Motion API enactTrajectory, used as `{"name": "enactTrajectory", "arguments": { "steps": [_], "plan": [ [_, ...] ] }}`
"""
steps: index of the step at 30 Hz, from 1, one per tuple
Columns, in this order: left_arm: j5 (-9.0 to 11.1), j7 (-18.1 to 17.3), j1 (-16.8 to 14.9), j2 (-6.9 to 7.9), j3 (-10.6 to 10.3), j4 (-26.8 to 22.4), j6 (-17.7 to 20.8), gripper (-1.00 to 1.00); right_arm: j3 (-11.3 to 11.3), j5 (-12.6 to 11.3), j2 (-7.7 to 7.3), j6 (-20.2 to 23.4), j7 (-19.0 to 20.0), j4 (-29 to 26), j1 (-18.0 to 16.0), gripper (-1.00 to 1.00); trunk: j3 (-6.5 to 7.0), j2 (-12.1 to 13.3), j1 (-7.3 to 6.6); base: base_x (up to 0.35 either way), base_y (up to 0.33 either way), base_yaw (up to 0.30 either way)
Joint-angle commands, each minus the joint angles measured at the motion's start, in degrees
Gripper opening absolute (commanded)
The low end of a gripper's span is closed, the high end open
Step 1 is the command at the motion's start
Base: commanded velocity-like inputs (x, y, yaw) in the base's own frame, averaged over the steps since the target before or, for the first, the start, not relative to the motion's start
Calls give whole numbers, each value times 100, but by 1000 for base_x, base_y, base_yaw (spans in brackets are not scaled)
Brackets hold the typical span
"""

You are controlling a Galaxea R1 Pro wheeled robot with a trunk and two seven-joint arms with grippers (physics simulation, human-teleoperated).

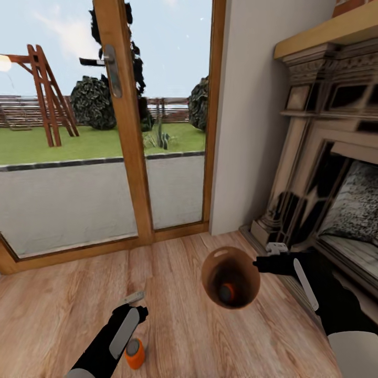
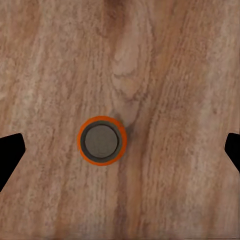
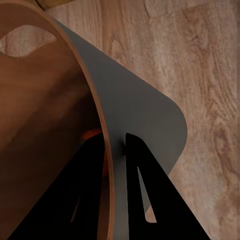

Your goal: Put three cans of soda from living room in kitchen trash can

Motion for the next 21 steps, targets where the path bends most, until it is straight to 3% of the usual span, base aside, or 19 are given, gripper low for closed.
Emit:
{"name": "enactTrajectory", "arguments": {
  "steps": [1,5,7,8,10,12,21],
  "plan": [
    [18,-60,-221,-33,7,351,-3,100,-11,-152,-4,25,19,-168,91,-100,-22,-2,2,0,0,0],
    [34,-205,-351,2,23,586,113,100,-15,-153,-8,25,20,-277,130,-100,-111,-8,12,0,0,0],
    [29,-476,-714,47,30,1063,220,100,-19,-157,-11,25,20,-356,143,-100,-155,-10,17,0,0,0],
    [17,-652,-1048,73,33,1692,216,100,-22,-157,-17,25,20,-505,215,-100,-177,-12,20,0,0,0],
    [-4,-820,-1293,90,19,2311,83,100,-20,-146,-17,25,20,-755,327,-100,-222,-14,25,0,0,0],
    [-14,-927,-1392,103,2,2573,-28,100,-21,-139,-19,25,20,-888,372,-100,-266,-17,30,0,0,0],
    [-40,-1318,-1467,194,-6,2817,-112,100,-18,-139,-56,25,20,-1044,407,-100,-465,-29,53,0,0,0]
  ]
}}
